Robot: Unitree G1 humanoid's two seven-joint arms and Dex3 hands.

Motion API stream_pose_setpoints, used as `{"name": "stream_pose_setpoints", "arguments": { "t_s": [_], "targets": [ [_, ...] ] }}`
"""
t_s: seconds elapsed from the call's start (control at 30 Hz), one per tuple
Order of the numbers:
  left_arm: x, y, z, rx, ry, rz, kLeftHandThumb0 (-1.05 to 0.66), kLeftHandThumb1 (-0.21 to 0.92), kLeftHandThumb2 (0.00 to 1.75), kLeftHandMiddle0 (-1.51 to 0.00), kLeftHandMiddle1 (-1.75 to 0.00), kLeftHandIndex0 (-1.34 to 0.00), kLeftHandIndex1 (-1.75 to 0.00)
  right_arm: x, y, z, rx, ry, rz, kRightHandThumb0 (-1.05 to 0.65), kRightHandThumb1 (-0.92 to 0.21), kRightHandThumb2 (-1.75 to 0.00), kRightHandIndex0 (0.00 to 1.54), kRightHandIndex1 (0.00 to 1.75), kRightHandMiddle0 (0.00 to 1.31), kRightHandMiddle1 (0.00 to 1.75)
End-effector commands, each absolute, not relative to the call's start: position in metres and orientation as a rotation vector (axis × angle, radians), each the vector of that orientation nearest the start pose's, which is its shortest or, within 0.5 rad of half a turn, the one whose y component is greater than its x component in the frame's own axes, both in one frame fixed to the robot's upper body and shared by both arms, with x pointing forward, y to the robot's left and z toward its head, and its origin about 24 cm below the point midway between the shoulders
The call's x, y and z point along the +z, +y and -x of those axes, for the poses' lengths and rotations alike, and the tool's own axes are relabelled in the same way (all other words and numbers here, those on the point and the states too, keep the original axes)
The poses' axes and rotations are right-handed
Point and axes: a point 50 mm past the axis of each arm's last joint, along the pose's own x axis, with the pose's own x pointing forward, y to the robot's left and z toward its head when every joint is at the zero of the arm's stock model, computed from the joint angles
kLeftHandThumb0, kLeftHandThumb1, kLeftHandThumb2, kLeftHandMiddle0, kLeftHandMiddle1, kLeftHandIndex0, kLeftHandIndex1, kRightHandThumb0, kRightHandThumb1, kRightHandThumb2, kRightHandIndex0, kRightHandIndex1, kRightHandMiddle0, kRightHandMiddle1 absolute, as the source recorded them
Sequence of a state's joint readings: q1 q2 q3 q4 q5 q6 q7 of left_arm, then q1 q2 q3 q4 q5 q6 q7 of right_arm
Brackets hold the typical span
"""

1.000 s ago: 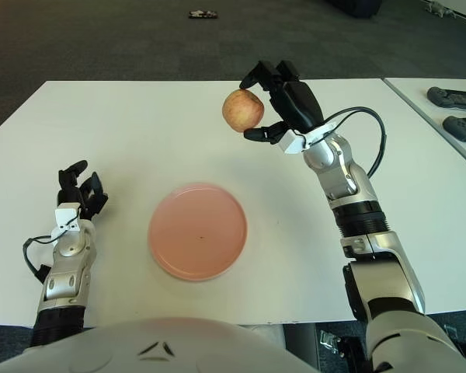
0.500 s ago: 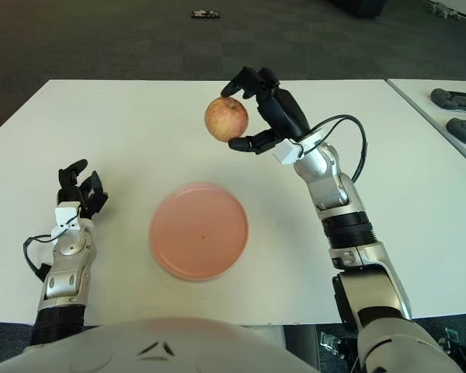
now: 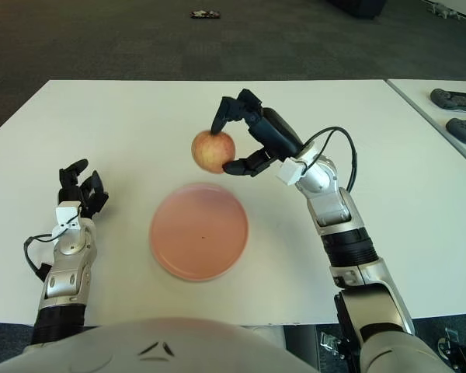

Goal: Put the apple into the plate.

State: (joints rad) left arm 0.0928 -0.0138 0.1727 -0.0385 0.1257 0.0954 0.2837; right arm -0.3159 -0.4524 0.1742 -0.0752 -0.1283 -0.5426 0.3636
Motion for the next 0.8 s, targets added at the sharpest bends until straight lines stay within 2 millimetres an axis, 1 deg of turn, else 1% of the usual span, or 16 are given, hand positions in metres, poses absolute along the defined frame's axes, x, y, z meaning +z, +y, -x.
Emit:
{"name": "stream_pose_setpoints", "arguments": {
  "t_s": [0.0, 0.1, 0.2, 0.4, 0.5, 0.77],
  "targets": [
    [0.025, 0.209, -0.227, 0.479, 0.138, -0.146, -0.70, 0.92, 0.77, -0.34, -0.37, 0.00, -1.03, 0.158, -0.127, -0.253, 0.767, -0.767, 0.730, -0.46, -0.36, -1.26, 1.02, 1.75, 0.58, 1.75],
    [0.025, 0.209, -0.227, 0.481, 0.141, -0.144, -0.70, 0.92, 0.77, -0.34, -0.37, 0.00, -1.02, 0.154, -0.127, -0.250, 0.807, -0.761, 0.755, -0.46, -0.38, -1.23, 1.00, 1.75, 0.56, 1.75],
    [0.025, 0.209, -0.227, 0.484, 0.145, -0.142, -0.69, 0.92, 0.77, -0.34, -0.37, 0.00, -1.02, 0.145, -0.126, -0.247, 0.842, -0.763, 0.787, -0.45, -0.41, -1.20, 0.99, 1.75, 0.54, 1.75],
    [0.026, 0.209, -0.226, 0.481, 0.143, -0.145, -0.69, 0.92, 0.77, -0.35, -0.37, 0.00, -1.01, 0.137, -0.126, -0.241, 0.884, -0.796, 0.836, -0.44, -0.45, -1.14, 0.98, 1.75, 0.50, 1.75],
    [0.025, 0.210, -0.226, 0.483, 0.147, -0.148, -0.70, 0.92, 0.77, -0.35, -0.37, 0.00, -1.02, 0.130, -0.127, -0.237, 0.913, -0.801, 0.866, -0.43, -0.47, -1.12, 0.97, 1.75, 0.49, 1.75],
    [0.024, 0.210, -0.226, 0.482, 0.147, -0.142, -0.70, 0.92, 0.77, -0.36, -0.37, 0.00, -1.04, 0.120, -0.129, -0.231, 0.960, -0.793, 0.917, -0.42, -0.50, -1.08, 0.94, 1.75, 0.47, 1.75]
  ]
}}
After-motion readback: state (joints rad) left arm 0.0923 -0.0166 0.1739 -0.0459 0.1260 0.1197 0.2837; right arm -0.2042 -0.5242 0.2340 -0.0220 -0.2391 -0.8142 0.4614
